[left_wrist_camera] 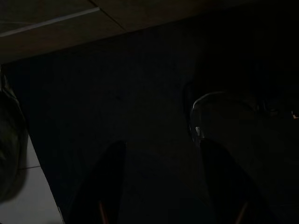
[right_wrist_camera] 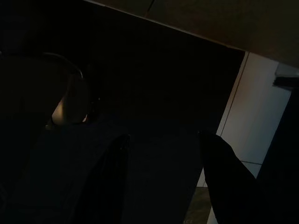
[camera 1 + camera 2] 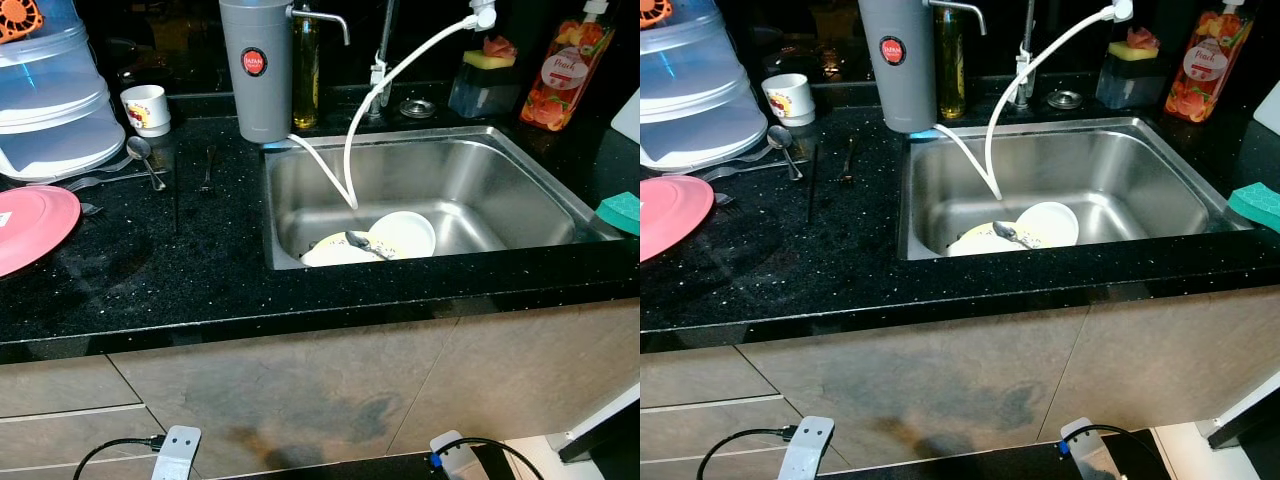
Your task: Kitchen organization
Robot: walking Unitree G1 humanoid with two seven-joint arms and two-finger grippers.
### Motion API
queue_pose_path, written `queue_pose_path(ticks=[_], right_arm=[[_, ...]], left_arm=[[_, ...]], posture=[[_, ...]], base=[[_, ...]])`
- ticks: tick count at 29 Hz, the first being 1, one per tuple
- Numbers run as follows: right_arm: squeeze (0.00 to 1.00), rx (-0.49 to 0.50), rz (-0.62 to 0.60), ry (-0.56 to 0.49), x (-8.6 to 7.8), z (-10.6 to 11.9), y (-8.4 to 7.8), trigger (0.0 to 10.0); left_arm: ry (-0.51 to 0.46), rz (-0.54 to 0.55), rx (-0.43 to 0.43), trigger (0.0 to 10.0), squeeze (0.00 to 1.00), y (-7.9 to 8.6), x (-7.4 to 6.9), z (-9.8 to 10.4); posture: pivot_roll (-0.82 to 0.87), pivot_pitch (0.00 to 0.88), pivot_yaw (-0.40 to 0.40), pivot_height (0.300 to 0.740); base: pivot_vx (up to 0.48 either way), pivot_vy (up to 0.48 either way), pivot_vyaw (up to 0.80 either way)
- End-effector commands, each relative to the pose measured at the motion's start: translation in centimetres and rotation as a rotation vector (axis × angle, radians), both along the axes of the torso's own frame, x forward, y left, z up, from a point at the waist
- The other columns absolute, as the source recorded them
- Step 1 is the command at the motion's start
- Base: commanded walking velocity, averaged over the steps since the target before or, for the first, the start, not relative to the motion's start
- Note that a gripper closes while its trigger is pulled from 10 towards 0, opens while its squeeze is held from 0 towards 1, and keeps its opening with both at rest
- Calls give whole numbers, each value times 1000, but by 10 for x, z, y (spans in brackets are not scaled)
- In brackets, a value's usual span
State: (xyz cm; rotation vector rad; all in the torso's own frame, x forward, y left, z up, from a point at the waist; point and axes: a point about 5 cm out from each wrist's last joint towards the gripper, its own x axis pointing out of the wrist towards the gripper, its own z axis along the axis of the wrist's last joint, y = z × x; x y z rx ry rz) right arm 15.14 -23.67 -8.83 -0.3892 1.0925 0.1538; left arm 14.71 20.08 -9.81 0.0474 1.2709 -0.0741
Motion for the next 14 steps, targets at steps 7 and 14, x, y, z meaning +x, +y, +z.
queue_pose_path(ticks=[7, 14], right_arm=[[0, 11, 11, 11, -4, -2, 4, 10000], [0, 10, 12, 4, -1, -2, 6, 10000]], left_arm=[[19, -6, 17, 10000, 0, 4, -10, -3], [16, -8, 22, 10000, 0, 5, -9, -3]], posture=[[-94, 0, 26, 740], [-97, 0, 34, 740]], base=[[0, 0, 0], [0, 0, 0]])
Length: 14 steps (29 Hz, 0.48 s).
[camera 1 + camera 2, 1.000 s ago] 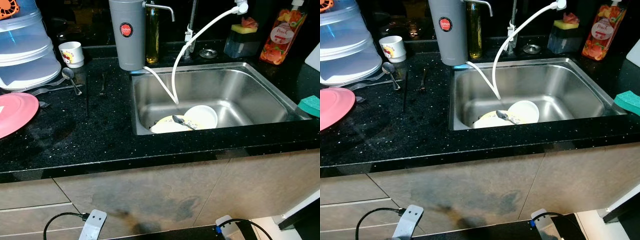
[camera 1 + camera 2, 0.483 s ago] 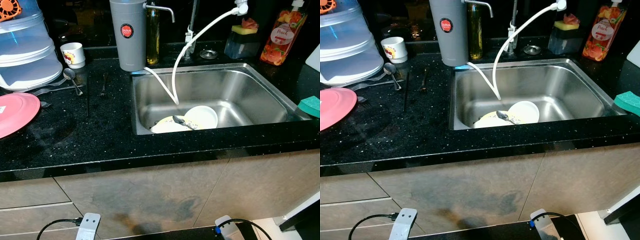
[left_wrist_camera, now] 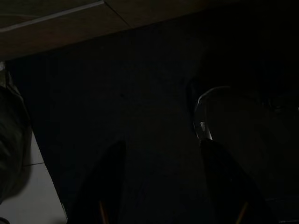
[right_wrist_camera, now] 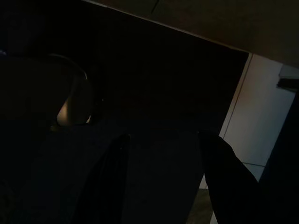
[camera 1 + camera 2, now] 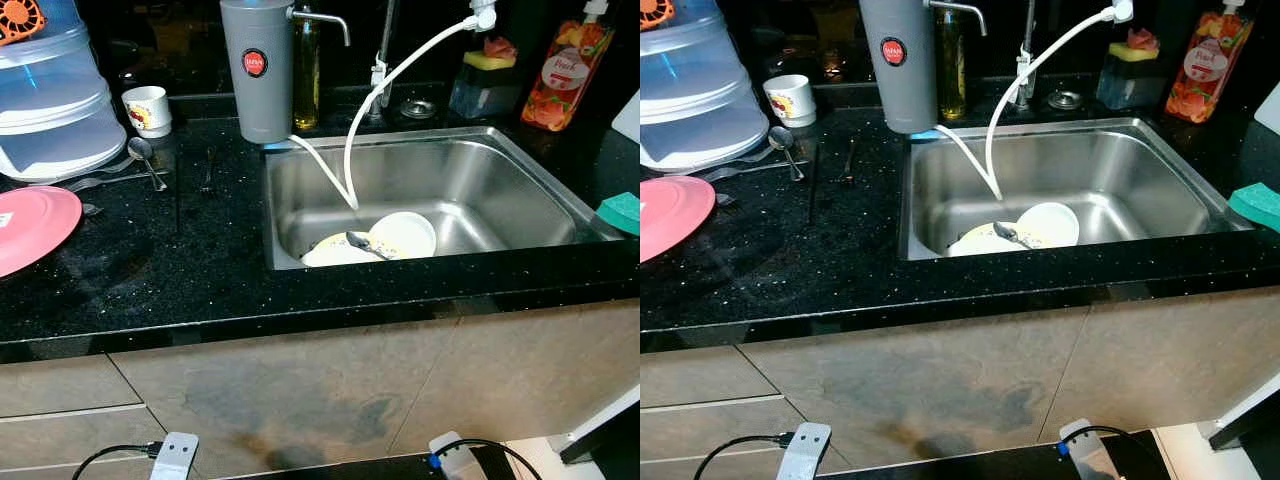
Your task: Kitchen organization
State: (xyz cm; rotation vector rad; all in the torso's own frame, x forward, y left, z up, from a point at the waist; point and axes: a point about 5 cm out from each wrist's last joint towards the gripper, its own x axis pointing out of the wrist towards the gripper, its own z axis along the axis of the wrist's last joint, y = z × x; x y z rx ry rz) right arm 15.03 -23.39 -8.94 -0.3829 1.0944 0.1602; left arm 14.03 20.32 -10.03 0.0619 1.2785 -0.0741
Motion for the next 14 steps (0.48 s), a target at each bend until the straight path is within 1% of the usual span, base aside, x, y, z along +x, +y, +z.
queue_pose_path(ticks=[1, 9, 14], right_arm=[[0, 2, 10, -1, 1, 0, 3, 10000], [0, 5, 3, -9, 3, 1, 3, 10000], [0, 3, -4, -4, 2, 0, 2, 10000]], left_arm=[[7, 0, 11, 10000, 0, 3, -2, 0], [2, 0, 7, 10000, 0, 2, -1, 0], [13, -3, 5, 10000, 0, 0, -5, -2]], posture=[[-100, 0, 33, 740], [-110, 0, 35, 740], [-124, 0, 35, 740]], base=[[0, 0, 0], [0, 0, 0], [0, 0, 0]])
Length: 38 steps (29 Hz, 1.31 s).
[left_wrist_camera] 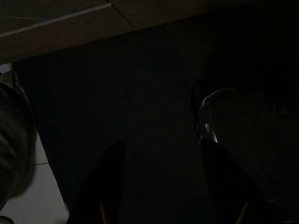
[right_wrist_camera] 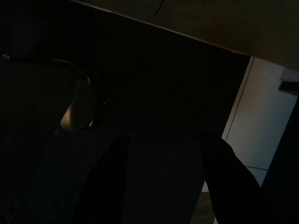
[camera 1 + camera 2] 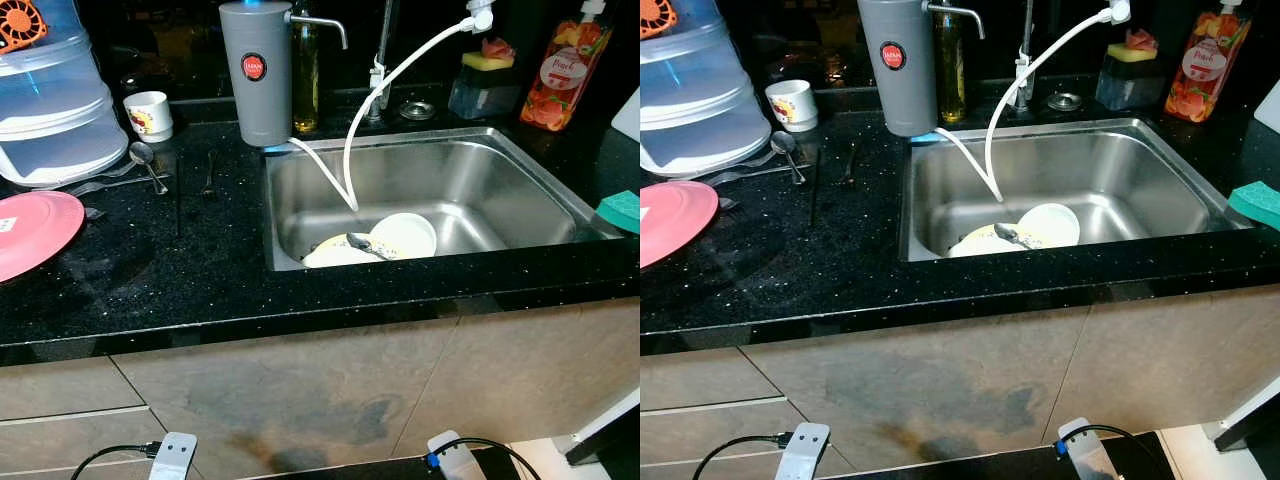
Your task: Kitchen organization
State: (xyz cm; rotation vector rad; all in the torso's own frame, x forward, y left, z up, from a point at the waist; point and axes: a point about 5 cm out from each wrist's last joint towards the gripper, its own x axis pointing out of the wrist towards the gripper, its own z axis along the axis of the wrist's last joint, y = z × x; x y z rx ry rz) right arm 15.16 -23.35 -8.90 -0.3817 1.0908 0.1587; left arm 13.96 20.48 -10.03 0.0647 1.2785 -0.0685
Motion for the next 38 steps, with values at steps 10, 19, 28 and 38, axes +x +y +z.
queue_pose_path(ticks=[10, 19, 28, 38], right_arm=[[0, 2, 7, -4, 3, 0, 3, 10000], [0, -6, 19, -3, 4, 1, 3, 10000], [0, 3, 15, 0, 3, 0, 3, 10000], [0, 3, 15, 1, 4, 1, 2, 10000]], left_arm=[[-5, -4, -5, 10000, 0, -14, 3, -1], [-5, 12, -10, 10000, 0, -25, 5, -2], [-23, 11, -15, 10000, 0, -24, 9, 0], [-21, 20, -21, 10000, 0, -24, 7, -1]], posture=[[-125, 0, 10, 740], [-125, 0, 1, 740], [-123, 0, 15, 740], [-132, 0, 14, 740]], base=[[0, 0, 0], [0, 0, 0], [0, 0, 0], [0, 0, 0]])
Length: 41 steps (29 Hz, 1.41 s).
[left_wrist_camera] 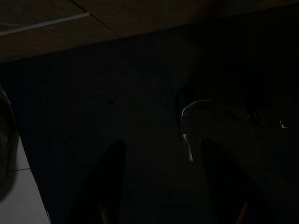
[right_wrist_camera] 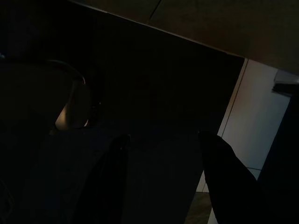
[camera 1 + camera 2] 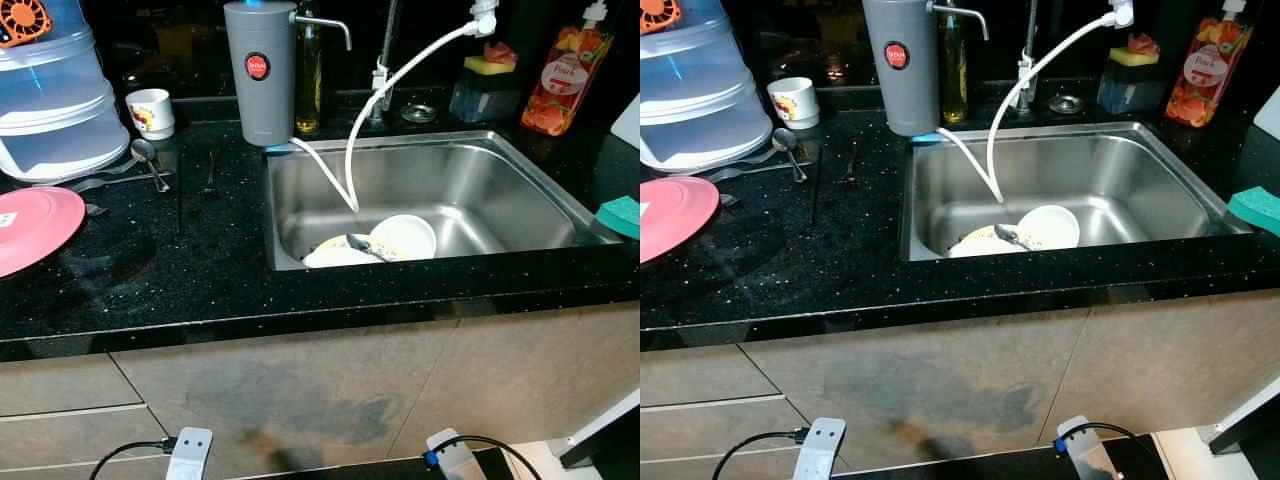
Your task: Kitchen organization
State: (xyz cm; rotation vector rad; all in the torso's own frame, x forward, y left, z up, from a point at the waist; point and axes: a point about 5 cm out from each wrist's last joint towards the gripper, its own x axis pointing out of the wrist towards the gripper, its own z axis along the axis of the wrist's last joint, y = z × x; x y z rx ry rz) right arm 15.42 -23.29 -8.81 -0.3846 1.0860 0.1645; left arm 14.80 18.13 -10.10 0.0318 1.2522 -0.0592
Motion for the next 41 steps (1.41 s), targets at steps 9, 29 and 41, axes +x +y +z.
queue_pose_path(ticks=[9, 29, 41], right_arm=[[0, 2, 5, 5, 1, 0, 1, 10000], [0, 2, 9, 6, 1, 0, 1, 10000], [0, 1, 8, 6, 1, 0, 1, 10000]], left_arm=[[7, -13, -4, 10000, 0, 0, -2, -1], [2, 0, -8, 10000, 0, 0, -1, 0], [3, -1, -11, 10000, 0, -1, -2, -1]], posture=[[-136, 0, 16, 740], [-133, 0, 12, 740], [-145, 0, 13, 740]], base=[[0, 0, 0], [0, 0, 0], [0, 0, 0]])
